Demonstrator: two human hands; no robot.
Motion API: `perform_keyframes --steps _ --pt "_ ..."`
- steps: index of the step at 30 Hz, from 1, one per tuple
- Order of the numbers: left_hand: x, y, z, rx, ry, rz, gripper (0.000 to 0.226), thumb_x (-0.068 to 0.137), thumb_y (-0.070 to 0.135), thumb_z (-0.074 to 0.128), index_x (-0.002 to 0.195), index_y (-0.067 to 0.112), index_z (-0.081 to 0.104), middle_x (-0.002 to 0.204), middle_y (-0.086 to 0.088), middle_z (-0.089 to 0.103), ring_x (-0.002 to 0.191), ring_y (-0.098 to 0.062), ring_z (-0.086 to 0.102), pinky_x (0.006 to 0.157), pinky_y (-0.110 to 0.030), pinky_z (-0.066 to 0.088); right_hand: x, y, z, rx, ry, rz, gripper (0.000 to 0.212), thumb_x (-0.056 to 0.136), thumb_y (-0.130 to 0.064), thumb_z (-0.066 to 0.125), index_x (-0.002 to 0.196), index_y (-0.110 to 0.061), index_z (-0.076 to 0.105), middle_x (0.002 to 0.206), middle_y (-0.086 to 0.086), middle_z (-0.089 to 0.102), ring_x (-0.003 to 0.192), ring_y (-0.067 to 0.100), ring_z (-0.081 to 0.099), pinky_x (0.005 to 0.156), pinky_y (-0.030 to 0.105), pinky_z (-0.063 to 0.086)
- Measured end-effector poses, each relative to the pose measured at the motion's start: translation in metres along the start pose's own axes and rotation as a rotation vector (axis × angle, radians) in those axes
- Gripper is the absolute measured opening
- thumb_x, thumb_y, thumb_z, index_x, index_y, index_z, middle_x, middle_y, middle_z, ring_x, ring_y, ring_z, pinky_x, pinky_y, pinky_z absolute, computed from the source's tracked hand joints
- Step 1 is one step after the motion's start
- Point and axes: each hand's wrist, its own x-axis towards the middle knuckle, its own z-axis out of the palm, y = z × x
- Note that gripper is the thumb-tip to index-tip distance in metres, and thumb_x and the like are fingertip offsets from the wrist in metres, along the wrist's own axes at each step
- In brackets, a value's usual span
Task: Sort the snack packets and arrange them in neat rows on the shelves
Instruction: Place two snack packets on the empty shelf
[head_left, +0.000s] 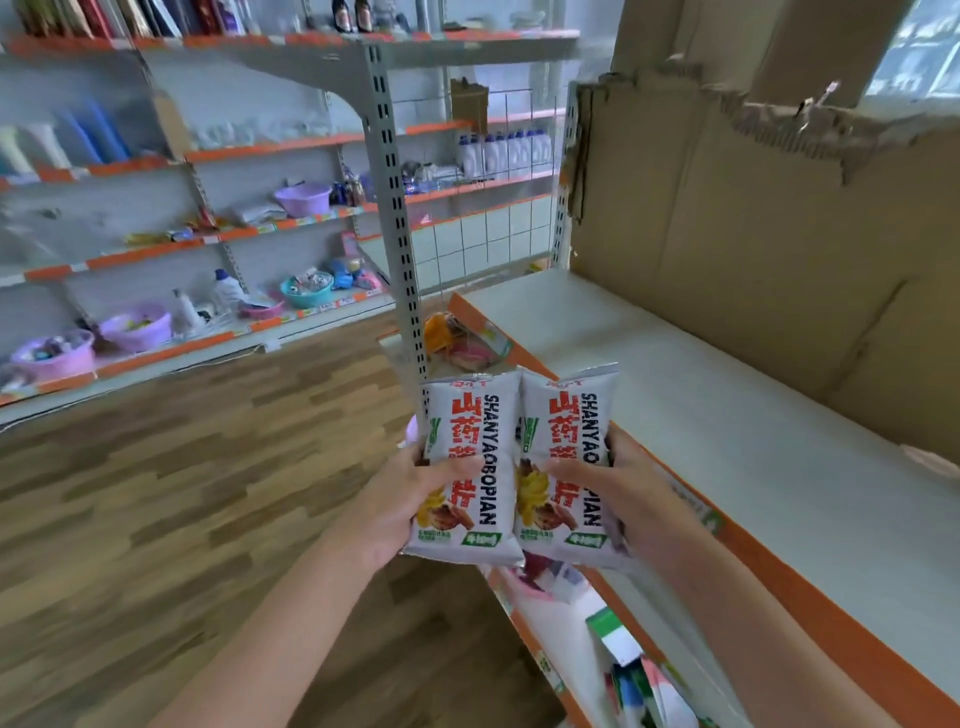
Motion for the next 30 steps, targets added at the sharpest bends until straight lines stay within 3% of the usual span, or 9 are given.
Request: perform_keyframes --steps 6,10,13,17,22,26,30 --pt "0.048 0.033 -0.045 0.034 -0.091 -0.031 0.051 0.068 0.009 0.071 0.117 0.01 0.057 0.105 -0.016 0.07 0.092 -0.032 0.069 0.071 -0.041 0.059 0.043 0.001 0.037 0.052 0.049 0.015 0.048 0.07 -0.008 0.076 0.112 -0.015 0.053 0.092 0.003 0.074 0.08 0.023 0.072 0.061 0.031 0.057" --pt "0.083 0.04 -0.06 0.032 -0.105 -0.054 0.044 0.068 0.008 0.07 0.111 0.009 0.059 0.101 -0.016 0.071 0.086 -0.031 0.07 0.068 -0.04 0.059 0.075 -0.003 0.043 0.013 0.112 0.027 0.046 0.072 -0.008 0.076 0.111 -0.016 0.054 0.097 0.006 0.073 0.083 0.025 0.071 0.067 0.036 0.058" --pt "0.117 0.047 -0.066 0.029 -0.116 -0.053 0.049 0.065 0.009 0.071 0.112 0.01 0.058 0.1 -0.015 0.071 0.083 -0.029 0.07 0.064 -0.038 0.058 0.106 -0.008 0.039 0.005 0.124 0.028 0.042 0.072 -0.01 0.076 0.107 -0.017 0.054 0.097 0.006 0.073 0.081 0.024 0.071 0.058 0.03 0.056" --pt "0.16 0.061 -0.071 0.039 -0.082 -0.046 0.05 0.063 0.01 0.073 0.111 0.007 0.059 0.102 -0.017 0.07 0.09 -0.034 0.068 0.077 -0.045 0.057 0.161 -0.015 0.031 -0.005 0.147 0.023 0.049 0.073 -0.009 0.075 0.115 -0.012 0.05 0.1 0.01 0.071 0.086 0.029 0.07 0.077 0.045 0.057" --pt "0.215 0.103 -0.081 0.111 -0.064 -0.018 0.05 0.063 0.011 0.074 0.111 0.01 0.059 0.101 -0.015 0.071 0.09 -0.033 0.069 0.081 -0.048 0.055 0.233 -0.046 0.028 0.001 0.119 -0.013 0.045 0.077 -0.011 0.073 0.115 -0.011 0.05 0.097 0.01 0.072 0.081 0.028 0.071 0.051 0.027 0.053" --pt "0.259 0.117 -0.081 0.113 -0.03 -0.023 0.055 0.06 0.014 0.075 0.112 0.01 0.057 0.099 -0.015 0.072 0.09 -0.032 0.069 0.081 -0.047 0.055 0.268 -0.049 0.017 0.049 0.131 0.016 0.048 0.076 -0.009 0.074 0.116 -0.01 0.048 0.099 0.01 0.071 0.083 0.027 0.071 0.067 0.038 0.057" --pt "0.299 0.115 -0.069 0.156 -0.08 -0.098 0.058 0.059 0.015 0.077 0.113 0.013 0.056 0.1 -0.013 0.072 0.092 -0.032 0.069 0.087 -0.05 0.052 0.284 -0.047 -0.003 0.097 0.248 0.069 0.05 0.076 -0.004 0.072 0.118 -0.005 0.044 0.102 0.016 0.068 0.084 0.031 0.07 0.066 0.039 0.058"
